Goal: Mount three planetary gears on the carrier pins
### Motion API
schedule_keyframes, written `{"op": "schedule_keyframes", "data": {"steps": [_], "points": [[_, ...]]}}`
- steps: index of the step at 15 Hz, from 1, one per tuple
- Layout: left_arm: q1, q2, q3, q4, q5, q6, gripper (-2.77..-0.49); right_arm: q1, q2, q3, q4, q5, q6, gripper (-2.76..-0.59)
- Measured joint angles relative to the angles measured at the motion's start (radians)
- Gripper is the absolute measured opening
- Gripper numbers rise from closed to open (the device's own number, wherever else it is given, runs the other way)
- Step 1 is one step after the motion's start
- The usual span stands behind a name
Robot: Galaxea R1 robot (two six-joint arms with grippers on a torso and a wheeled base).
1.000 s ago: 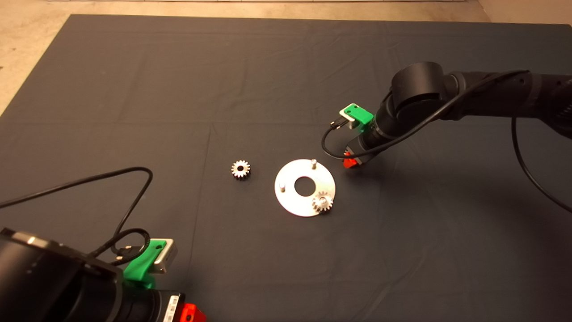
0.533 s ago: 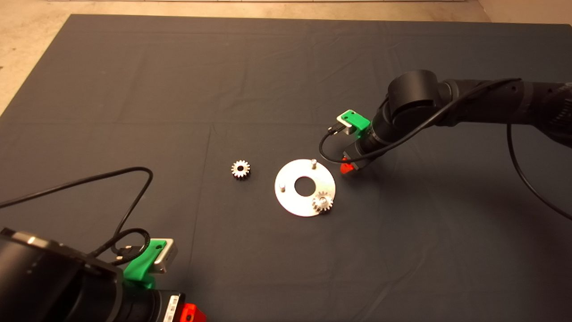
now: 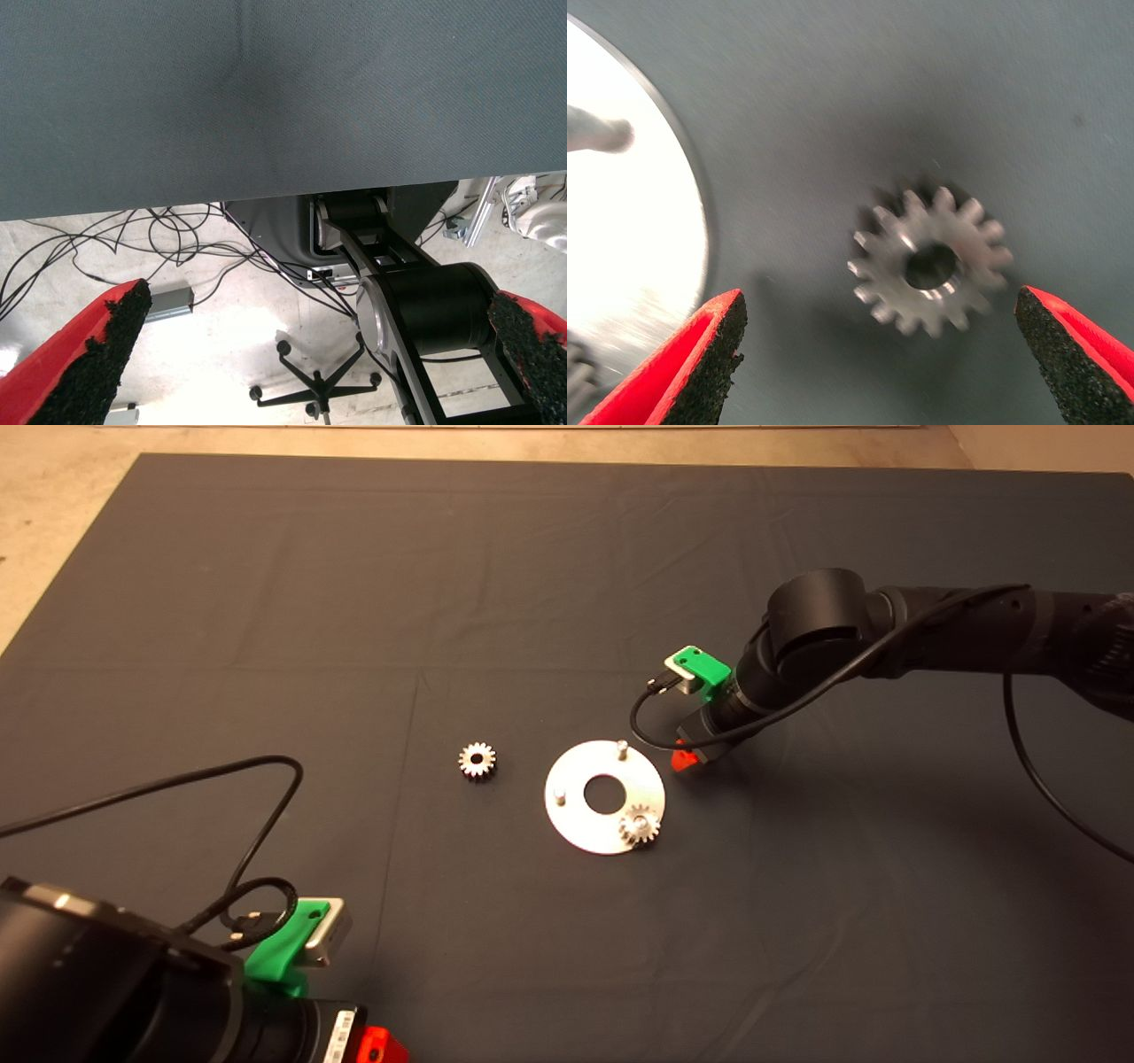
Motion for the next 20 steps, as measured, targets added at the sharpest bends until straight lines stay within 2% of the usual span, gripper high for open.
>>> {"op": "schedule_keyframes", "data": {"steps": [1, 2, 3, 5, 6, 9, 13, 16, 18, 20], "points": [[0.000, 0.000, 0.000, 0.000, 0.000, 0.000, -0.49, 0.000, 0.000, -0.004, 0.000, 0.016, 0.000, -1.11], [0.000, 0.000, 0.000, 0.000, 0.000, 0.000, -0.49, -0.001, 0.000, -0.015, 0.000, 0.020, 0.000, -1.20], [0.000, -0.001, 0.000, 0.000, 0.000, 0.000, -0.49, -0.005, 0.000, -0.025, 0.000, 0.020, 0.000, -1.27], [0.000, -0.003, 0.000, 0.000, 0.000, 0.000, -0.49, -0.018, -0.003, -0.030, 0.001, 0.020, -0.004, -1.27], [0.000, -0.005, 0.000, 0.000, 0.000, 0.000, -0.49, -0.022, -0.003, -0.034, 0.002, 0.020, -0.004, -1.37], [0.000, -0.006, 0.000, 0.000, 0.000, 0.000, -0.49, -0.022, -0.006, -0.045, 0.002, 0.019, -0.004, -1.42], [0.000, -0.006, 0.000, 0.000, 0.000, 0.000, -0.49, -0.022, -0.005, -0.053, 0.002, 0.021, -0.004, -1.68], [0.000, -0.006, 0.000, 0.000, 0.000, 0.000, -0.49, -0.022, -0.005, -0.063, 0.002, 0.022, -0.004, -1.69], [0.000, -0.008, 0.000, 0.000, 0.000, 0.000, -0.49, -0.021, -0.005, -0.063, 0.002, 0.023, -0.004, -1.81], [0.000, -0.008, 0.000, 0.000, 0.000, 0.000, -0.49, -0.021, -0.005, -0.063, 0.002, 0.023, -0.004, -1.84]]}}
